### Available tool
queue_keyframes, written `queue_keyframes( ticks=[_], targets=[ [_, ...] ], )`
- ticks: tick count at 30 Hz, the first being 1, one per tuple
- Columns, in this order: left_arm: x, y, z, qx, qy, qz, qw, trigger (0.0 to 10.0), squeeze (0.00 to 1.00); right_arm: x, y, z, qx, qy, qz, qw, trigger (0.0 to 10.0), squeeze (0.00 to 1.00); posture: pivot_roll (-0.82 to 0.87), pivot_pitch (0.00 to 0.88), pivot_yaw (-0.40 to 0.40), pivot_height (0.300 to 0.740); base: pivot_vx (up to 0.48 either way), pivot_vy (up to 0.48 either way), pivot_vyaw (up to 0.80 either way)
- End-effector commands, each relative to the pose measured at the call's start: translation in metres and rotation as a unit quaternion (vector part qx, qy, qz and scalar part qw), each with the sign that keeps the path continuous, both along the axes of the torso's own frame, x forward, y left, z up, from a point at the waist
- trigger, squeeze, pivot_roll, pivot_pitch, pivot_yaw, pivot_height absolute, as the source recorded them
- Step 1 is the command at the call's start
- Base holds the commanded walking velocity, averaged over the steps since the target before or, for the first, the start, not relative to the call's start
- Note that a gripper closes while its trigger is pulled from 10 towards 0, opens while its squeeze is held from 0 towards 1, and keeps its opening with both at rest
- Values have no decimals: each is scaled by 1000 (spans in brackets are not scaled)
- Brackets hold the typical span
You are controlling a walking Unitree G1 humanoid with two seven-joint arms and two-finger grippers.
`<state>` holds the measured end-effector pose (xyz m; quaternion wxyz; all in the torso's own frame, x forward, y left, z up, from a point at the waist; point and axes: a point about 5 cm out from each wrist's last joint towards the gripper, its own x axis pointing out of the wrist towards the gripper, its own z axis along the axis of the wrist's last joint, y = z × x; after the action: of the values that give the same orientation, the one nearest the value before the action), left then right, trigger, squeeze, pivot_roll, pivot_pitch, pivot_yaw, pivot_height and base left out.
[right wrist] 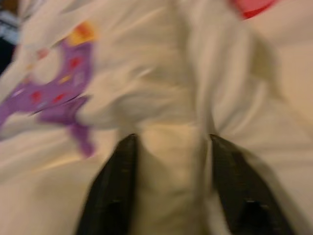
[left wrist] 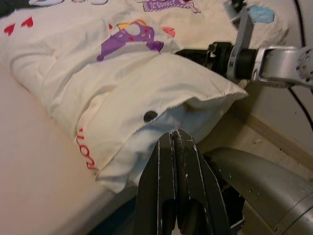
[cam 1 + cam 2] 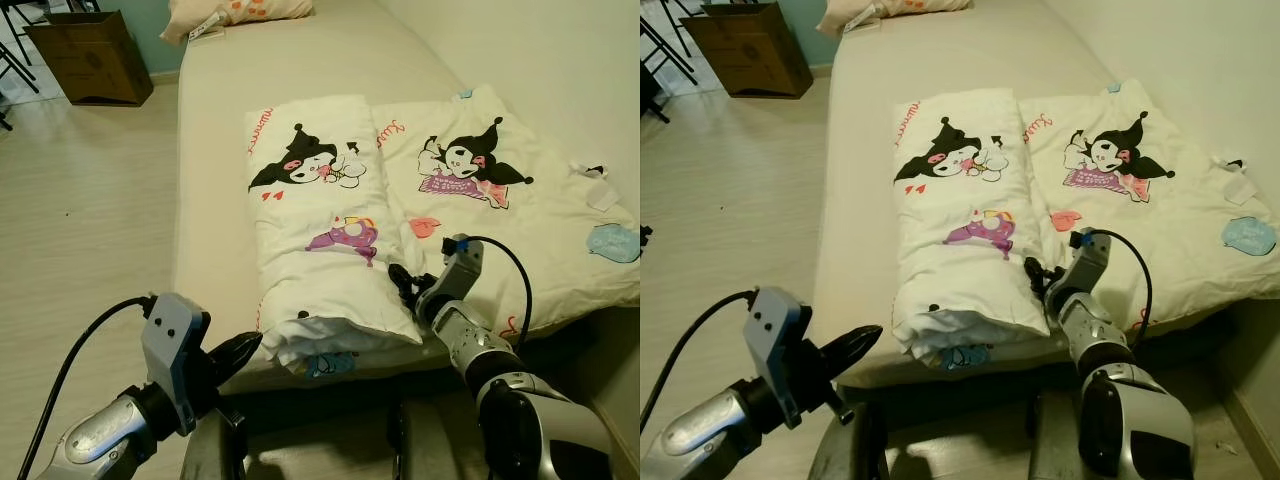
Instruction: Clean up the room
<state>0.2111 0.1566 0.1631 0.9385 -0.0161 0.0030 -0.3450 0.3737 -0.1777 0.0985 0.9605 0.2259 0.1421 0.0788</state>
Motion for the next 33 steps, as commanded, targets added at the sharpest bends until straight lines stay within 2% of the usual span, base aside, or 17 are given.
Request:
queue_keyframes(
  ticks=[1, 9, 14, 16, 19, 22, 23, 24, 25, 26, 27, 28, 29, 30, 32, 33],
  targets=[
    [-3, 3, -3, 4, 12, 3, 1000, 10000, 0, -2, 9, -4, 5, 11, 23, 1000, 0, 0, 119, 228, 58, 553, 0, 0, 0],
    [-2, 5, -1, 4, 14, 7, 1000, 10000, 0, -2, 9, -5, 2, 13, 23, 1000, 0, 0, 121, 230, 57, 553, 0, 0, 0],
    [1, 15, 4, 10, 4, 21, 1000, 10000, 0, -1, 7, -3, 0, 12, 16, 1000, 0, 0, 118, 228, 54, 553, 0, 0, 0],
    [9, 24, 13, 2, -15, 47, 999, 10000, 0, 2, 19, 2, 4, 0, 39, 999, 0, 0, 111, 226, 49, 553, 0, 0, 0],
    [12, 28, 18, -3, -24, 59, 998, 10000, 0, 3, 25, 4, 4, -4, 50, 999, 0, 0, 111, 226, 49, 553, 0, 0, 0],
    [19, 37, 32, -15, -47, 77, 996, 10000, 0, 7, 58, 13, 10, -30, 114, 993, 0, 0, 101, 224, 42, 553, 0, 0, 0],
    [19, 37, 32, -15, -47, 77, 996, 10000, 0, 7, 58, 13, 10, -30, 114, 993, 0, 0, 101, 224, 42, 553, 0, 0, 0],
    [20, 39, 36, -19, -54, 79, 995, 10000, 0, 7, 76, 18, 14, -44, 150, 988, 0, 0, 95, 221, 33, 553, 0, 0, 0],
    [20, 39, 36, -19, -54, 79, 995, 10000, 0, 7, 76, 18, 14, -44, 150, 988, 0, 0, 95, 221, 33, 553, 0, 0, 0],
    [21, 39, 41, -26, -61, 80, 995, 10000, 0, 5, 98, 23, 16, -60, 194, 979, 0, 0, 95, 221, 27, 553, 0, 0, 0],
    [21, 39, 41, -26, -61, 80, 995, 10000, 0, 5, 98, 23, 16, -60, 194, 979, 0, 0, 95, 221, 27, 553, 0, 0, 0],
    [21, 37, 45, -36, -69, 80, 994, 10000, 0, -1, 123, 26, 13, -76, 248, 966, 0, 0, 93, 221, 21, 553, 0, 0, 0],
    [21, 36, 48, -42, -73, 81, 993, 10000, 0, -5, 140, 28, 11, -87, 284, 955, 0, 0, 93, 221, 21, 553, 0, 0, 0],
    [21, 36, 48, -42, -73, 81, 993, 10000, 0, -5, 140, 28, 11, -87, 284, 955, 0, 0, 93, 221, 21, 553, 0, 0, 0],
    [23, 34, 50, -48, -81, 88, 992, 10000, 0, -17, 167, 27, -2, -100, 342, 934, 0, 0, 93, 221, 19, 553, 0, 0, 0],
    [24, 34, 50, -50, -83, 93, 991, 10000, 0, -21, 175, 25, -7, -102, 357, 929, 0, 0, 93, 221, 19, 553, 0, 0, 0]
  ],
)
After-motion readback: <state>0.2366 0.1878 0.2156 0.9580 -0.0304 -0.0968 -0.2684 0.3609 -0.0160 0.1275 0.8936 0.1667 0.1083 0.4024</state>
